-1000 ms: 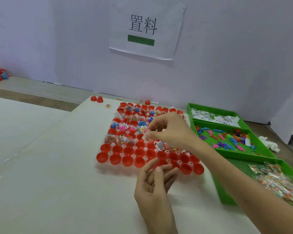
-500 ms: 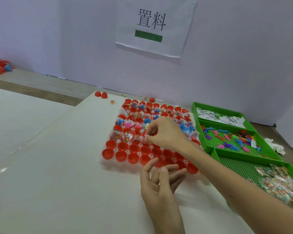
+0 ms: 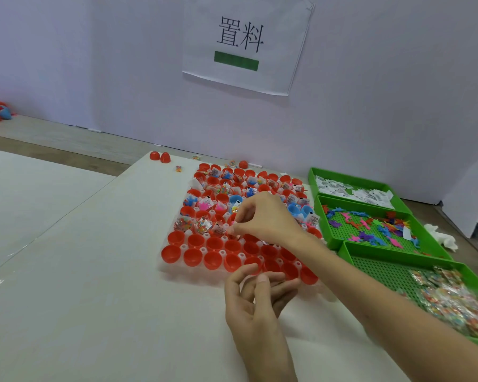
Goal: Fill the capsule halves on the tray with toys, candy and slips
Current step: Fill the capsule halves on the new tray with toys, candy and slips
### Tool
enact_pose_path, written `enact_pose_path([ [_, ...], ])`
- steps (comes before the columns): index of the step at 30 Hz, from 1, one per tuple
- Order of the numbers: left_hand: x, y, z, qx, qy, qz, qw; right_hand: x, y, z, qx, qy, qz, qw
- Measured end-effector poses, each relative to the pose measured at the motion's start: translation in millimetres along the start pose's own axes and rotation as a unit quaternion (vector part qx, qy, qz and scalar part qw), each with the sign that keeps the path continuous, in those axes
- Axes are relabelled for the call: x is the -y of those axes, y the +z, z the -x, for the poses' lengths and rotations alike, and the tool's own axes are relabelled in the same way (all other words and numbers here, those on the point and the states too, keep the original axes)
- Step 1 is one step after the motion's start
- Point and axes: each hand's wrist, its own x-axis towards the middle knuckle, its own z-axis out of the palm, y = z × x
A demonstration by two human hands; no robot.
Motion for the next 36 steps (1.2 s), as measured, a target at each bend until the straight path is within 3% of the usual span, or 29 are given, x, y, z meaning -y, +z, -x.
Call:
enact_pose_path([
  [10,-2.0,1.2,0.9,-0.005,-0.006,-0.013,1.0,-1.1,-9.9,-0.6,0.007,-0.004,-0.013,1.0],
  [15,-4.8,1.7,1.8,0.006,-0.021,-0.027,0.999,-21.7,-44.3,-11.7,-0.102,0.028,-0.062,0.992],
  [20,-7.7,2.7,3.1,0.016,-0.031,-0.04,0.999,-103.9,-90.6,-28.8,-0.223,0.107,0.02,0.969],
  [24,-8.3,2.8,4.3,0.026,-0.037,-0.056,0.997,-188.4,-116.7,-30.2,-0.156,0.269,0.097,0.945],
  [27,-7.0,2.8,0.2,0.025,-0.045,-0.064,0.997,-223.7,-121.1,-26.7,-0.105,0.35,0.072,0.928],
  [31,-6.2,2.8,-6.2,0.022,-0.063,-0.072,0.995,-234.4,-124.0,-35.6,-0.131,0.372,0.026,0.919],
  [36,-7.7,3.4,-7.4,0.013,-0.063,-0.07,0.995,-226.4,-126.0,-34.4,-0.18,0.353,0.047,0.917],
])
